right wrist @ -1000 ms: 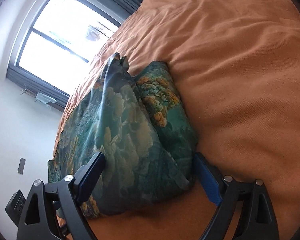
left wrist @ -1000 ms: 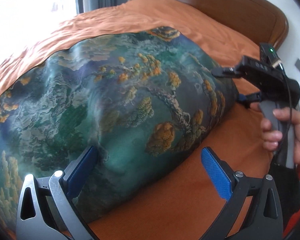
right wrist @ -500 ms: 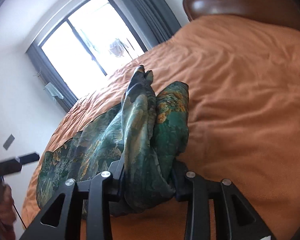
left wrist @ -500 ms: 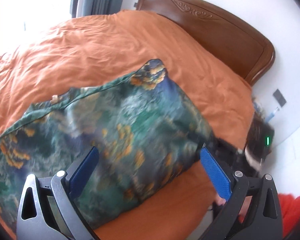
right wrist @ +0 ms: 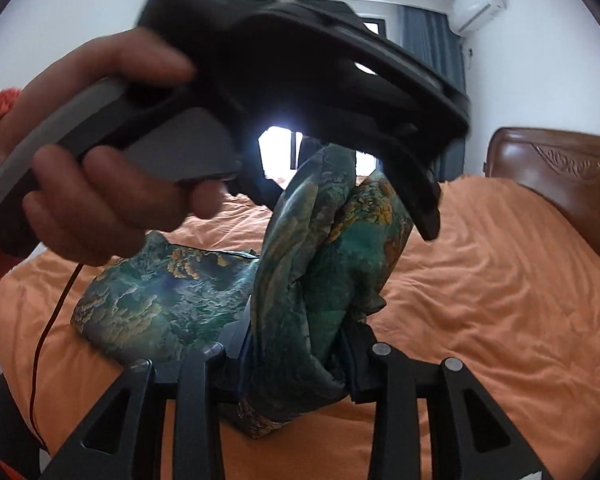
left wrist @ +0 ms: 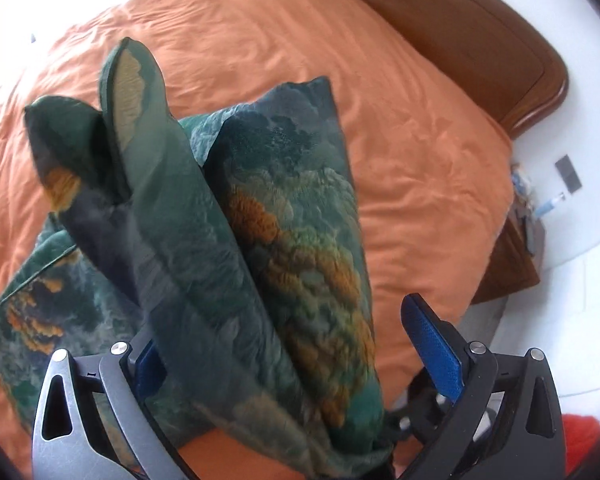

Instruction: Fold large clothes

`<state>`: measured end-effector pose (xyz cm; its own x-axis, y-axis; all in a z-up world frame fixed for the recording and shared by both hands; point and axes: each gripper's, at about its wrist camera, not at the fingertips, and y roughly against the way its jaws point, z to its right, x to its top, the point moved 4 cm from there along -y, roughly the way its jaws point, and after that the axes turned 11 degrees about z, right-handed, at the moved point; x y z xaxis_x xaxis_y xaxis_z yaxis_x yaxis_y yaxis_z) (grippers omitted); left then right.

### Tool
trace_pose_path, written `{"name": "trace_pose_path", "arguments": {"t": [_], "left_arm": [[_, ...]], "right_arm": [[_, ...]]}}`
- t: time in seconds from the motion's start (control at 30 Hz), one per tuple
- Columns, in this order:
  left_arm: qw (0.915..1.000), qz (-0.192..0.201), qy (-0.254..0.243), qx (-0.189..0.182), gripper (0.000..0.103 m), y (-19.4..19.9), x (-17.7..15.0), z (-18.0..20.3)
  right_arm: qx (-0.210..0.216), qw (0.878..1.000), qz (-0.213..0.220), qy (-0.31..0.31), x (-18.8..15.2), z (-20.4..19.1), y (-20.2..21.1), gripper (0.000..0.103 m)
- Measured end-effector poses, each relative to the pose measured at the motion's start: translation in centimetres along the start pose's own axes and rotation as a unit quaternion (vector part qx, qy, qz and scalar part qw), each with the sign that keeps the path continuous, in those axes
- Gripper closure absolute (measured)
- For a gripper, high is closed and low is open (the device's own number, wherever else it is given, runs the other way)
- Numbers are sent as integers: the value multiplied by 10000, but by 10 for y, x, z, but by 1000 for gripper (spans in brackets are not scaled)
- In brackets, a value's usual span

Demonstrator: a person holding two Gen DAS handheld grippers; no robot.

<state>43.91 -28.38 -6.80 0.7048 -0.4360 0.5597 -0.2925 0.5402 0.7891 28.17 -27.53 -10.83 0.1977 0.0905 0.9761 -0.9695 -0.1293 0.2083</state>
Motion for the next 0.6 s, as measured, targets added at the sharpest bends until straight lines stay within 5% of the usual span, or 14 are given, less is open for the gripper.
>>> {"name": "trace_pose_path", "arguments": {"t": [0.2,0.33,0.43,0.5,0.6], "left_arm": [[9988,-154,184,438,7,10,-25,-19],[9973,-142,303,659,67,17,-40,-40],[9968,-71,481,639,74,26,-45,-55],[9966,3,463,688,76,33,-47,-62],[9962,147,533,667,77,50,-47,-79]], "right_arm": [[143,9902,192,1375,-7,-63,2,68],[213,9835,184,1785,-15,-82,2,68],[232,9844,124,1742,-17,-81,-2,66],[263,9844,131,1732,-15,-84,-2,56],[650,9864,54,1507,-11,-87,4,28]]}}
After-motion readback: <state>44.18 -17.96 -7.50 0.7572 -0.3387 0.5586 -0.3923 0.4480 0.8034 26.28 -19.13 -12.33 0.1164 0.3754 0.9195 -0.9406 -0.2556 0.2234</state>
